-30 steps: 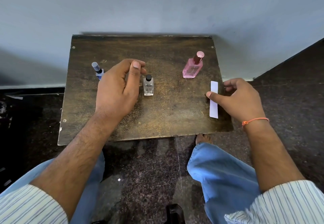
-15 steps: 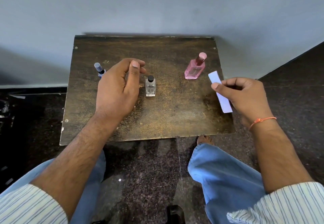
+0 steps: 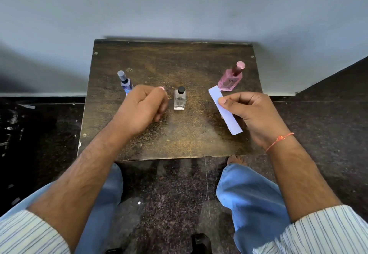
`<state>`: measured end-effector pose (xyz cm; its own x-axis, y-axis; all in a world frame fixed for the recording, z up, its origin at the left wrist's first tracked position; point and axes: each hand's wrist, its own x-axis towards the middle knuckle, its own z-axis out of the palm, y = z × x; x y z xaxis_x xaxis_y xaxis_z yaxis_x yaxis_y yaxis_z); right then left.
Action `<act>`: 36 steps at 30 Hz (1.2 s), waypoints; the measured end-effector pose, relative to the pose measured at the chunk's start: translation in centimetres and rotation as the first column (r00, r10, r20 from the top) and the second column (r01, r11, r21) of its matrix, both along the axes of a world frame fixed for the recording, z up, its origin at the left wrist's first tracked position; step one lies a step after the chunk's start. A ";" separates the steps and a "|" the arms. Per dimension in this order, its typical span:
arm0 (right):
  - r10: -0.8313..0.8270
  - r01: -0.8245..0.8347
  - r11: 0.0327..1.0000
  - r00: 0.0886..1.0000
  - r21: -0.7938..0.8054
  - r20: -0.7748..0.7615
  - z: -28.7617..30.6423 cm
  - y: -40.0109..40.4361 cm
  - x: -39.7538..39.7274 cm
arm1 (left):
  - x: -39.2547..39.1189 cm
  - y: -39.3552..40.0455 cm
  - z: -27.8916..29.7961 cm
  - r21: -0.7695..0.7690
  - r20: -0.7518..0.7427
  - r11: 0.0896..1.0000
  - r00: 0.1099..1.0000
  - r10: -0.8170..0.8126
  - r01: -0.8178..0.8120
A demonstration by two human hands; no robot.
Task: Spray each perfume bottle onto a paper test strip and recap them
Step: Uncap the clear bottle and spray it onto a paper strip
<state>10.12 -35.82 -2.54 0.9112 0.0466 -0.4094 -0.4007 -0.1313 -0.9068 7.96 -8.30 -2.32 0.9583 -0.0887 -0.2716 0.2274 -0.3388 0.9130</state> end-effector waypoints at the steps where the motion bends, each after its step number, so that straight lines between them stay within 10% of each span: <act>1: 0.005 -0.005 1.000 0.999 0.011 -0.035 0.1 0.2 0.0 | -0.2 0.1 0.2 -0.015 -0.089 0.992 0.988 -0.129 0.128; 6: 0.101 -0.101 0.995 0.984 0.013 -0.147 0.1 1.0 -0.2 | -0.9 -0.5 -0.3 -0.094 -0.332 0.886 0.825 -0.457 0.453; 20: 0.304 -0.283 0.949 0.938 0.141 -0.167 0.2 3.0 -0.8 | -1.0 -1.2 -0.2 -0.173 -0.259 0.946 0.914 -0.311 0.273; 29: 0.388 -0.389 0.895 0.920 -0.216 -0.050 -0.4 2.9 -1.0 | -1.0 -1.1 -0.8 -0.087 -0.326 0.974 0.918 -0.227 0.209; 36: 0.685 -0.545 0.631 0.725 -0.552 0.067 1.2 3.1 -2.2 | -1.1 -1.4 -1.1 -0.072 -0.348 0.985 0.922 -0.171 0.155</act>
